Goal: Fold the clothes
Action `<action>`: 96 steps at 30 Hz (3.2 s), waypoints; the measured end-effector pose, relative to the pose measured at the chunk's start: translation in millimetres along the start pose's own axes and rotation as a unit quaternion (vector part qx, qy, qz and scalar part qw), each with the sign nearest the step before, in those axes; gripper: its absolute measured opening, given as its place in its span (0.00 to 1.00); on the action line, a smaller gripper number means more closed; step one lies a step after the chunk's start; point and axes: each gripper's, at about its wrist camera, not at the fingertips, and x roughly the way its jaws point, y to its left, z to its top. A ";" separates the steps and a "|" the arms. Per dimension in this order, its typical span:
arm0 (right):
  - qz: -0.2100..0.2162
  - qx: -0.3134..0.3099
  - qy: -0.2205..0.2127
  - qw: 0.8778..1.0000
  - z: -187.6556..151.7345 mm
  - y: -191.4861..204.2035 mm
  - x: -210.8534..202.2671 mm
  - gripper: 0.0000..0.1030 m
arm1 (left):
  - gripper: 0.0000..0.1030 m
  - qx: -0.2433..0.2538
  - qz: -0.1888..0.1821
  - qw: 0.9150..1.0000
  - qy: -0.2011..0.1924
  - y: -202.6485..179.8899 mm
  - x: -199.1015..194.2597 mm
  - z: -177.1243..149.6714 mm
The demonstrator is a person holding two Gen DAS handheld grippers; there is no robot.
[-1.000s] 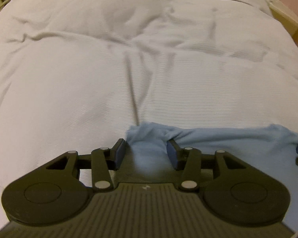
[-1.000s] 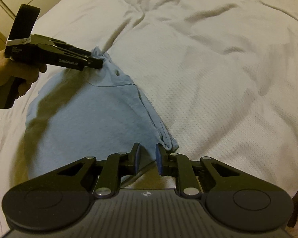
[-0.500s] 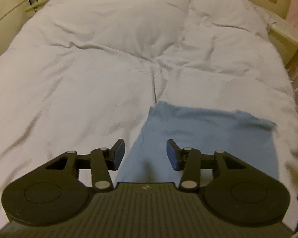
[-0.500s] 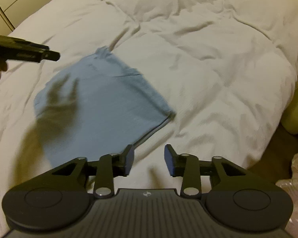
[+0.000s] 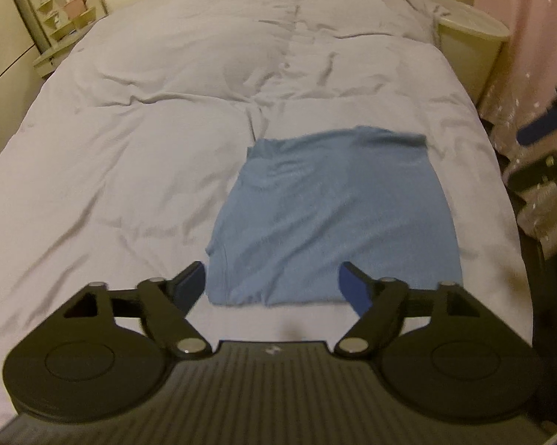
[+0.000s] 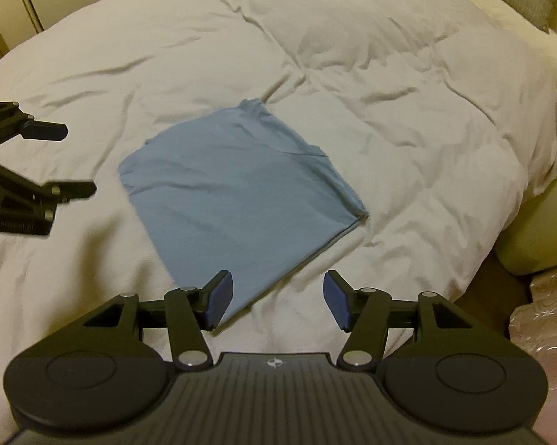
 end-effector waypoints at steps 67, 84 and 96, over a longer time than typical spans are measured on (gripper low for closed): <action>-0.140 -0.371 -0.065 0.916 -70.8 118.3 143.6 0.04 | 0.05 0.548 0.066 0.826 -0.119 -19.5 160.2 -106.6; -0.139 -0.410 -0.123 0.893 -45.2 53.1 23.0 0.03 | 0.04 0.486 0.102 0.858 -0.132 -47.0 57.7 -46.4; -0.073 -0.420 -0.176 0.887 -33.4 -30.9 -29.4 0.03 | 0.04 0.446 0.144 0.880 -0.076 -92.0 27.6 29.4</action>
